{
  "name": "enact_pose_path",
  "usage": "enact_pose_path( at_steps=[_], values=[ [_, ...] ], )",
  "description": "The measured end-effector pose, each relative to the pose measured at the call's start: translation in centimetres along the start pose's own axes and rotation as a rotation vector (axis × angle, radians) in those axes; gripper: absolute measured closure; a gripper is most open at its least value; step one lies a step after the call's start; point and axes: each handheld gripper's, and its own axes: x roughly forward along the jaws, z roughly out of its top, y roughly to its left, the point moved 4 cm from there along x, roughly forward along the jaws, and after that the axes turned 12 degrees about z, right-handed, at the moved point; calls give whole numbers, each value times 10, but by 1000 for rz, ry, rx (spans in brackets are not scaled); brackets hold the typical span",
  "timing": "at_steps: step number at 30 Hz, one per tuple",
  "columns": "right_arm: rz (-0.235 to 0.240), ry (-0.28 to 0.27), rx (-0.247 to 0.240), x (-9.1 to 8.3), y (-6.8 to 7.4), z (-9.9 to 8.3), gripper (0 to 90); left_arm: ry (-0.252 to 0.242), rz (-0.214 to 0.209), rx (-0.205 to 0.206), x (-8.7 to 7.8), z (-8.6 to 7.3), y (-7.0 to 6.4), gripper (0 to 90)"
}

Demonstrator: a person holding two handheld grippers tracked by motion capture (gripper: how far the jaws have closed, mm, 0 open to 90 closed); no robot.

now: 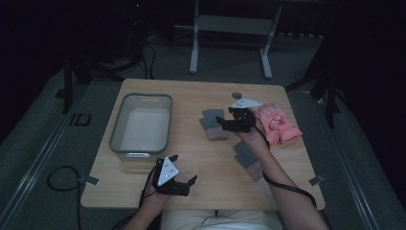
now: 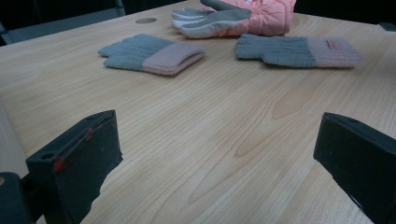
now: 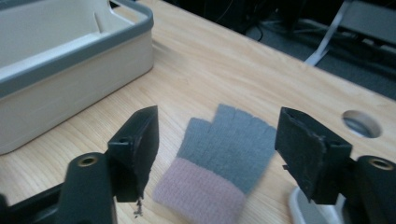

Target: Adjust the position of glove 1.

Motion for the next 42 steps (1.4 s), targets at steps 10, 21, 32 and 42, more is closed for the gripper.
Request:
enact_pose_path(
  at_steps=[10, 21, 32, 42],
  values=[
    [-8, 80, 64, 33, -14, -7, 422, -2, -1, 1, 0, 0, 0, 3],
    [12, 189, 120, 67, -31, -18, 513, 0, -4, -7, 0, 0, 0, 3],
    [-46, 248, 162, 92, -47, -34, 544, -4, -9, -15, 0, 0, 1, 3],
    [-91, 329, 141, 104, -42, -38, 831, -8, -7, -11, -1, 0, 1, 3]
  ],
)
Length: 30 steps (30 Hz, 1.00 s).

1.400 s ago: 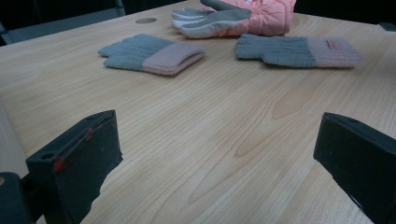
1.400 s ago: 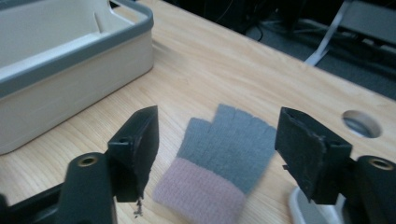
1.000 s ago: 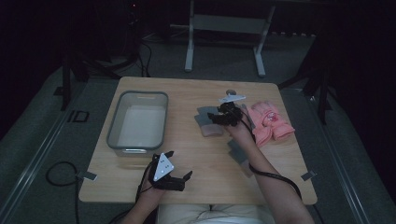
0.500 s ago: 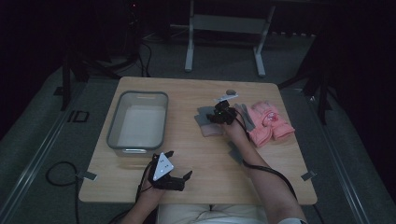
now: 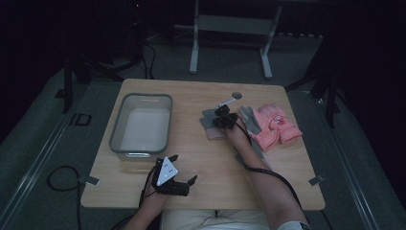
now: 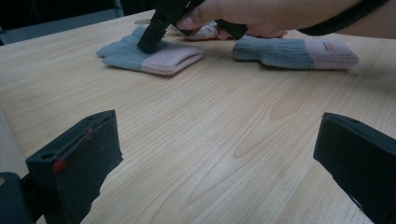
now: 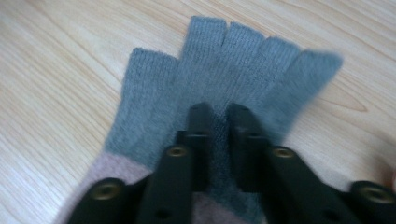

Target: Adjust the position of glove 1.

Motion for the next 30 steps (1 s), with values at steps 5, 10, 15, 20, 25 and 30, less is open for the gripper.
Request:
enact_pose_path(
  at_steps=[5, 10, 15, 20, 25, 30],
  values=[
    [35, -26, 66, -10, 11, 4, 851, 0, 6, -6, 0, 0, 1, 3],
    [45, -132, 132, -49, 26, 7, 852, 1, 11, -9, 0, 0, 2, 3],
    [42, -211, 154, -90, 52, 1, 852, 5, 13, -2, 0, 0, 1, 3],
    [67, -231, 190, -115, 79, -19, 852, 1, 17, -3, 0, 0, 1, 3],
    [50, -245, 206, -122, 101, -45, 852, -1, 16, -12, 0, 0, 2, 3],
    [45, -220, 237, -115, 112, -74, 852, -4, 16, -11, 0, 0, 2, 3]
  ],
)
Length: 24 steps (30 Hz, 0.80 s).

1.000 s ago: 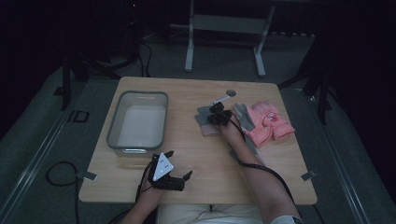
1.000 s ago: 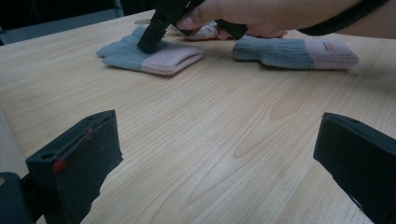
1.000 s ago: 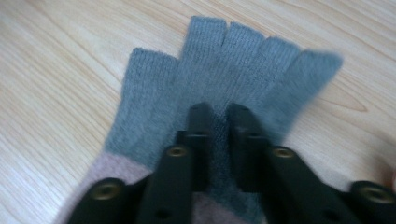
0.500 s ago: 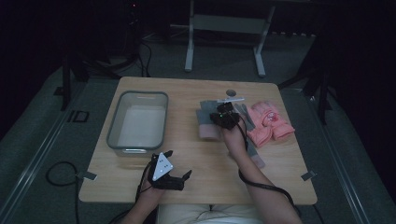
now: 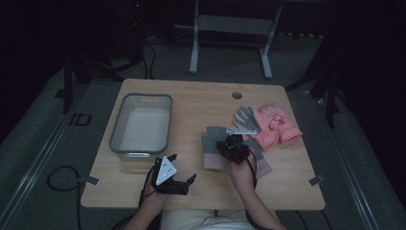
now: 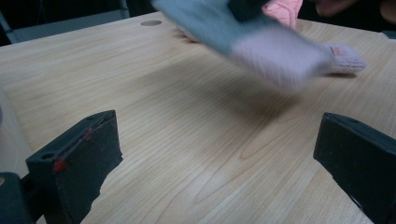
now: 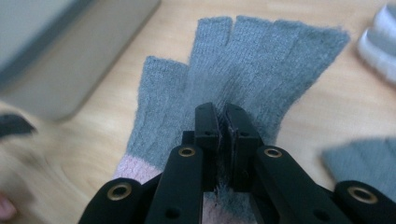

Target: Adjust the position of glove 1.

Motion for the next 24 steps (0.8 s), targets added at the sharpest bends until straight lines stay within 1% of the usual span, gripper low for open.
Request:
enact_pose_path(
  at_steps=[1, 3, 4, 6, 8, 10, 12, 15, 18, 20, 22, 24],
  values=[
    [-10, 7, -1, 1, 0, -5, 851, -2, 0, 5, 0, 0, 0, 3],
    [-2, 29, 10, 5, -2, -14, 851, -3, 3, 11, 0, 0, -1, 3],
    [-8, 35, 10, 8, -2, -18, 851, -2, 1, 13, 0, 0, -1, 3],
    [5, 47, 23, 13, -1, -23, 851, -1, 2, 14, 0, 0, -1, 3],
    [-2, 47, 16, 17, 1, -26, 851, 0, 0, 11, 0, 0, -2, 3],
    [6, 55, 21, 21, 2, -28, 851, 0, 0, 9, 0, 0, -1, 3],
    [-1, 62, 25, 25, 1, -31, 851, 1, 1, 7, 0, 0, -1, 3],
    [-10, 68, 26, 29, 0, -35, 850, 1, 1, 10, 0, 0, -2, 3],
    [-23, 79, 39, 35, -4, -42, 848, 1, 0, 14, 0, 0, -2, 3],
    [-24, 78, 50, 38, -6, -45, 843, 2, -2, 14, 0, 0, -2, 3],
    [-34, 70, 51, 40, -6, -47, 833, 0, 0, 12, 1, 0, -2, 3],
    [-44, 72, 40, 41, -5, -47, 826, 2, 1, 11, 1, 0, -2, 3]
  ],
)
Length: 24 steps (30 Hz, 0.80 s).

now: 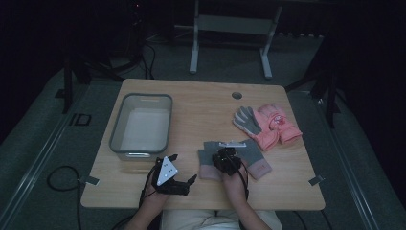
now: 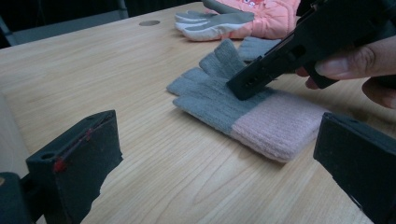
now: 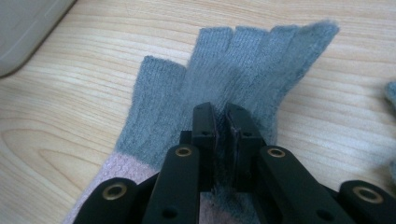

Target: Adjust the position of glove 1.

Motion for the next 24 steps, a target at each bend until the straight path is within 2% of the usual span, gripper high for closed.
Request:
enact_pose_path(
  at_steps=[3, 5, 8, 10, 13, 17, 19, 20, 21, 24],
  values=[
    [3, 2, 1, 0, 0, 1, 773, -3, 1, 2, 0, 0, 0, 3],
    [-8, 3, -20, -3, 0, 3, 706, -2, 0, 1, 0, 0, -1, 3],
    [0, 3, -73, -10, 0, 8, 644, -2, -2, 3, 0, 0, 0, 3],
    [50, 9, -118, -17, -3, 14, 624, -1, -5, 4, 0, 0, 0, 3],
    [48, 6, -206, -33, -14, 22, 616, -3, -6, 5, 0, 0, -1, 3],
    [72, -4, -317, -58, -39, 30, 634, -3, -6, 2, 0, 0, -1, 3],
    [119, -3, -347, -69, -53, 32, 637, -5, -5, 5, 0, 0, -1, 3],
    [94, -3, -371, -74, -62, 33, 646, -5, -4, 6, 0, 0, -2, 3],
    [93, 13, -392, -78, -71, 32, 653, -5, -3, 7, 0, 0, -2, 3],
    [117, 31, -404, -88, -95, 30, 661, -6, 2, 18, -1, 0, -2, 3]
  ],
)
